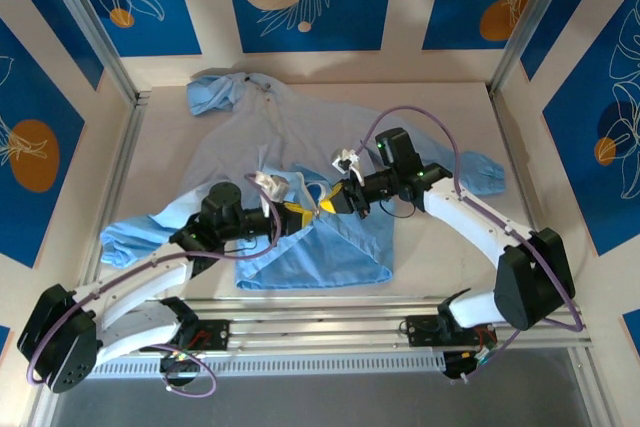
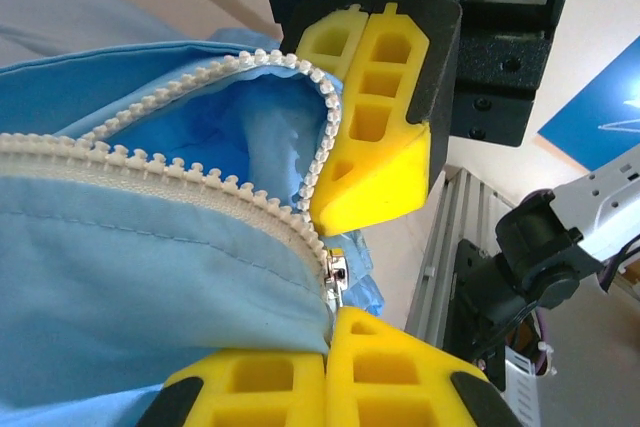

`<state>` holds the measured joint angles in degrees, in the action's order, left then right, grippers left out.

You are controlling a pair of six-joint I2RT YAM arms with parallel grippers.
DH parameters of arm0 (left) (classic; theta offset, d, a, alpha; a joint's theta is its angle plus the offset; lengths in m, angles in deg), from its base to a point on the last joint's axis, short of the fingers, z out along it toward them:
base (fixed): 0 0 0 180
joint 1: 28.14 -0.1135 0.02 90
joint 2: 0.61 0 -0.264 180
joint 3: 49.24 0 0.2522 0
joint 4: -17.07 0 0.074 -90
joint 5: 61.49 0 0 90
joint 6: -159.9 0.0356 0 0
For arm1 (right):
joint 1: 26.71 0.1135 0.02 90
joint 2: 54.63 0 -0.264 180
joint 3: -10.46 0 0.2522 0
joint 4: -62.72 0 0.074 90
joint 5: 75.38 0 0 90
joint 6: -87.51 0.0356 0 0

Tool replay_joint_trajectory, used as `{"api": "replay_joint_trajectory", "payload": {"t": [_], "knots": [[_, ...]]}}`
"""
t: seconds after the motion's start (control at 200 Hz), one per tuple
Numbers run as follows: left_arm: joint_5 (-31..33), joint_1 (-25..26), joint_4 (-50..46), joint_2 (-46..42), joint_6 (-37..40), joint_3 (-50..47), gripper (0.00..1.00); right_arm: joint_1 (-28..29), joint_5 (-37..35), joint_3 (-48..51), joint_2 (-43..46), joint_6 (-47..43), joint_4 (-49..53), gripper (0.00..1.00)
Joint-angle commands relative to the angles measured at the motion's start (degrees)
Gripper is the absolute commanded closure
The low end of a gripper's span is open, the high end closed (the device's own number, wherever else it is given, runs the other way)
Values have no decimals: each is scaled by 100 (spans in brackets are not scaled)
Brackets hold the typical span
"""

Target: Zip up the jacket

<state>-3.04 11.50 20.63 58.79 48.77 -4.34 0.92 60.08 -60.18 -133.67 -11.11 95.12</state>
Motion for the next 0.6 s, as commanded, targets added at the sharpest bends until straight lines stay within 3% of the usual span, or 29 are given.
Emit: {"api": "replay_joint_trajectory", "payload": {"t": [0.0, 0.31, 0.41, 0.475, 0.52, 0.595], "knots": [[-537, 23, -1015, 102, 202, 179, 100, -48, 100, -203, -5, 365, -210, 100], [-539, 25, -1161, 297, -539, -171, 100, 76, -98, 350, -328, 1187, -940, 100], [-491, 26, -1681, 218, -628, -85, 100, 177, -331, 617, -220, 1311, -1368, 87], [-472, 16, -2104, 219, -616, 6, 100, 219, -337, 740, -175, 1433, -1611, 84], [-538, 2, -2383, 252, -559, 77, 100, 248, -291, 795, -167, 1481, -1700, 85], [-660, -33, -2790, 317, -436, 228, 100, 365, -226, 832, -204, 1525, -1773, 96]]}}
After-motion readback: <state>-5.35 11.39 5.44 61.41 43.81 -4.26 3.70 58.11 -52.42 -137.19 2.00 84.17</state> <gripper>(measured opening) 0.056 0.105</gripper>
